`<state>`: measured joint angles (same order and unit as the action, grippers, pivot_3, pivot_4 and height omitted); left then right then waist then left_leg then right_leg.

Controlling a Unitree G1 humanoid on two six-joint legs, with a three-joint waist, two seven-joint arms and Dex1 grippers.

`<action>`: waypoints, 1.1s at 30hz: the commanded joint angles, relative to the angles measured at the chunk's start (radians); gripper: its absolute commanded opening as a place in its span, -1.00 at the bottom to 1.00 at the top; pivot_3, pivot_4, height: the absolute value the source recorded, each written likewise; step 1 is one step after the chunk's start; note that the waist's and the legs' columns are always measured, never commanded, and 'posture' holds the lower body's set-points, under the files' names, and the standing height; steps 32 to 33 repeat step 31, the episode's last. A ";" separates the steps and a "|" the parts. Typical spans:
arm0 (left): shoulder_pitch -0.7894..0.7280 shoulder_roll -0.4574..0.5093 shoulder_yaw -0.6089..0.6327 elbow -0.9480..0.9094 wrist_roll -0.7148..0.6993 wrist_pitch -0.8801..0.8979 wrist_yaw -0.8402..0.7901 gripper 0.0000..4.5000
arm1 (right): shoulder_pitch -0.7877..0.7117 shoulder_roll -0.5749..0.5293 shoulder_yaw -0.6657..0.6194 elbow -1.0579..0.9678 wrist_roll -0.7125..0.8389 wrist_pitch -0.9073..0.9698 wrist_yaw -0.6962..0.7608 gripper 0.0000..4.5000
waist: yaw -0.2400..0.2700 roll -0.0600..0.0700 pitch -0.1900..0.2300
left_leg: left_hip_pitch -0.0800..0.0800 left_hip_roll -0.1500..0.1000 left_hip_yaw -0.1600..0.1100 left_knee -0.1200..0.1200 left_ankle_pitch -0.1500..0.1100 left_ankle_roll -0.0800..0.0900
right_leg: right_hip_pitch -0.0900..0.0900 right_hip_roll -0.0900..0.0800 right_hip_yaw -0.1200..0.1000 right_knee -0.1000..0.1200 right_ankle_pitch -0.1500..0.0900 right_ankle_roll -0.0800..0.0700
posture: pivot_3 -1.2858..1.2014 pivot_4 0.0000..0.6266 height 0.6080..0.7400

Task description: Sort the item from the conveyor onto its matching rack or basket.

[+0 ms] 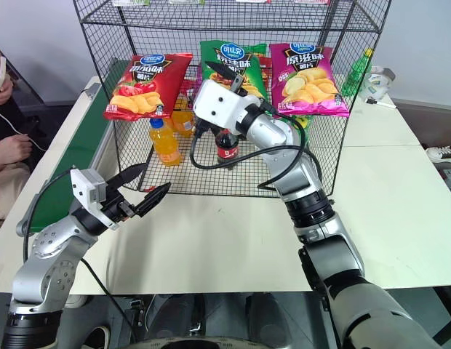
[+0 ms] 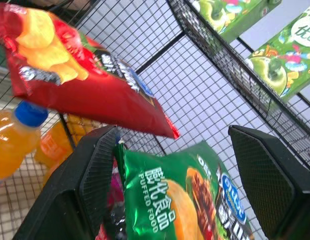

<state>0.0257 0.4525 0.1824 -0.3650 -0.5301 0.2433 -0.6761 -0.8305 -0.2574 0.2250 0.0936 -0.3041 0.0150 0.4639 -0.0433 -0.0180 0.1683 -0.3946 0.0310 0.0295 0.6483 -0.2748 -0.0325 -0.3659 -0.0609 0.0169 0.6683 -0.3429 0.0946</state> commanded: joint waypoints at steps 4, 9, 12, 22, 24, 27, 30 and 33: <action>0.005 0.016 0.024 -0.021 -0.005 -0.020 -0.007 1.00 | 0.081 0.095 -0.058 -0.267 0.359 0.064 0.135 0.64 | -0.005 0.000 0.000 | -0.001 0.001 0.000 -0.001 0.000 0.000 | -0.002 0.002 0.000 0.000 0.000 0.000 | 0.03 -0.52 0.98; 0.013 0.075 0.063 -0.029 -0.013 -0.006 -0.029 1.00 | 0.222 0.023 -0.184 -0.465 0.729 0.323 0.257 0.64 | 0.008 -0.001 0.000 | -0.004 0.001 -0.002 0.000 0.000 0.000 | -0.002 0.000 -0.002 -0.001 0.000 0.000 | 0.03 -0.52 0.98; 0.011 0.146 0.127 -0.015 -0.053 0.038 -0.055 1.00 | 0.371 -0.117 -0.291 -0.587 0.936 0.474 0.331 0.64 | 0.016 -0.001 0.000 | -0.004 0.000 -0.002 0.000 -0.001 0.001 | 0.000 -0.002 -0.002 -0.003 0.000 0.000 | 0.03 -0.52 0.98; 0.042 0.307 0.247 0.139 -0.087 0.102 -0.187 1.00 | 0.801 -0.471 -0.650 -0.398 0.950 0.321 0.618 0.64 | 0.021 0.001 0.001 | 0.001 0.001 -0.002 -0.002 -0.001 0.001 | 0.003 0.000 -0.002 -0.005 0.000 -0.001 | 0.03 -0.52 0.98; 0.033 0.301 0.249 0.197 -0.056 0.069 -0.181 1.00 | 0.844 -0.479 -0.660 -0.297 0.876 0.195 0.661 0.64 | 0.026 0.001 0.001 | 0.004 0.000 -0.001 -0.002 -0.001 0.001 | 0.007 0.000 -0.001 -0.005 0.000 -0.001 | 0.03 -0.52 0.98; 0.029 0.298 0.253 0.235 -0.033 0.055 -0.171 1.00 | 0.876 -0.487 -0.670 -0.242 0.848 0.121 0.689 0.64 | 0.029 0.002 0.001 | 0.004 0.000 -0.001 -0.001 -0.001 0.002 | 0.007 -0.001 -0.001 -0.005 0.000 -0.001 | 0.03 -0.52 0.98; 0.034 0.310 0.253 0.247 -0.017 0.044 -0.181 1.00 | 0.874 -0.507 -0.688 -0.222 0.858 0.112 0.691 0.64 | 0.026 0.002 0.001 | 0.003 0.000 -0.001 -0.001 -0.001 0.002 | 0.006 -0.001 -0.001 -0.005 0.000 -0.001 | 0.03 -0.52 0.98; 0.033 0.313 0.254 0.255 -0.003 0.030 -0.183 1.00 | 0.864 -0.511 -0.692 -0.217 0.860 0.114 0.682 0.64 | 0.026 0.002 0.001 | 0.003 0.000 -0.001 -0.001 -0.001 0.002 | 0.006 0.000 -0.001 -0.005 0.000 -0.001 | 0.03 -0.52 0.98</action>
